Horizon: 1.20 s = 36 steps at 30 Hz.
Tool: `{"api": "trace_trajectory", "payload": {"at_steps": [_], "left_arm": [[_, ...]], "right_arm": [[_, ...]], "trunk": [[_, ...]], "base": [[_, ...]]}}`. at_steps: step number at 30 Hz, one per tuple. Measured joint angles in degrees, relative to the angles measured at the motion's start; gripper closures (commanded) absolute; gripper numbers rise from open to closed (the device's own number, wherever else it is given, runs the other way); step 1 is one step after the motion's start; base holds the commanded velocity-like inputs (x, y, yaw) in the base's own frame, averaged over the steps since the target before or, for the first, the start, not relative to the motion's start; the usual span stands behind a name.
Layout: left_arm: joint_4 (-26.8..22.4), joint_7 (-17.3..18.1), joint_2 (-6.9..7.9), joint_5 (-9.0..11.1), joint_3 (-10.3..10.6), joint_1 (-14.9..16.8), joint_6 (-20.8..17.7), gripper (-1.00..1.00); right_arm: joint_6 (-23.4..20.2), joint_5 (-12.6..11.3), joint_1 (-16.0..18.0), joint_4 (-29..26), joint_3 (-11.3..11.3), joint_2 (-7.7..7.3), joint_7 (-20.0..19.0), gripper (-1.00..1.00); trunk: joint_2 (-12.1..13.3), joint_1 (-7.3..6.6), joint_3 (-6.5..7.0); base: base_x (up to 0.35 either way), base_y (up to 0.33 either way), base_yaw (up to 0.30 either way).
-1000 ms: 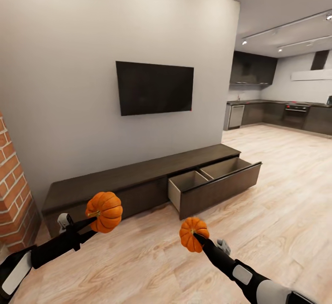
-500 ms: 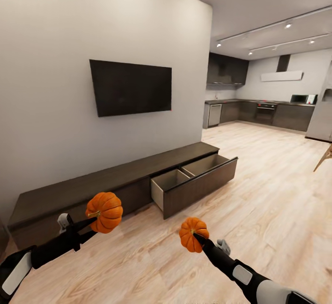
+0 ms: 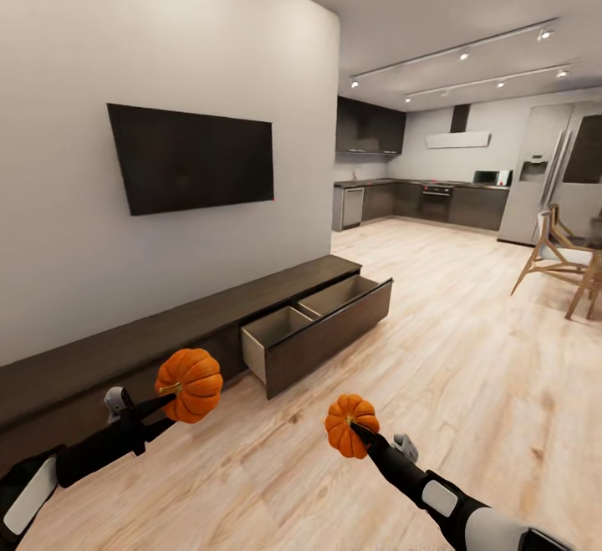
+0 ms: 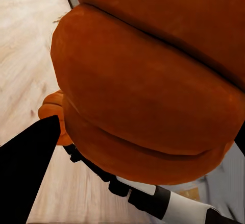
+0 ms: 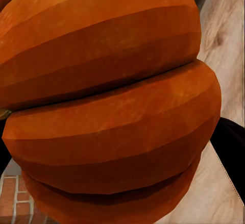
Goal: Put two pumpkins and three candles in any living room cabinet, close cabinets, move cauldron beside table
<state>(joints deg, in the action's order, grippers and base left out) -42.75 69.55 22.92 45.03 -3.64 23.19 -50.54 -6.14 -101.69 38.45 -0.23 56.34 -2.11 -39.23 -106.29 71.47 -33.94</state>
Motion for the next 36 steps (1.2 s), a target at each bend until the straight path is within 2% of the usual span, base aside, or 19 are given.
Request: {"api": "trace_trajectory", "payload": {"at_steps": [27, 36], "left_arm": [[-0.02, -0.13, -0.04, -0.02, 0.09, 0.00, 0.02, 1.00], [-0.03, -0.18, -0.97, -0.12, 0.32, -0.01, 0.03, 1.00]], "right_arm": [[0.00, 0.01, 0.00, 0.03, 0.00, 0.00, 0.34, 1.00], [-0.02, 0.00, 0.00, 0.01, -0.02, 0.01, 0.45, 1.00]], "trunk": [[0.00, 0.00, -0.70], [0.00, 0.00, -1.13]], "base": [[0.000, 0.000, -0.266], [0.000, 0.000, -0.252]]}}
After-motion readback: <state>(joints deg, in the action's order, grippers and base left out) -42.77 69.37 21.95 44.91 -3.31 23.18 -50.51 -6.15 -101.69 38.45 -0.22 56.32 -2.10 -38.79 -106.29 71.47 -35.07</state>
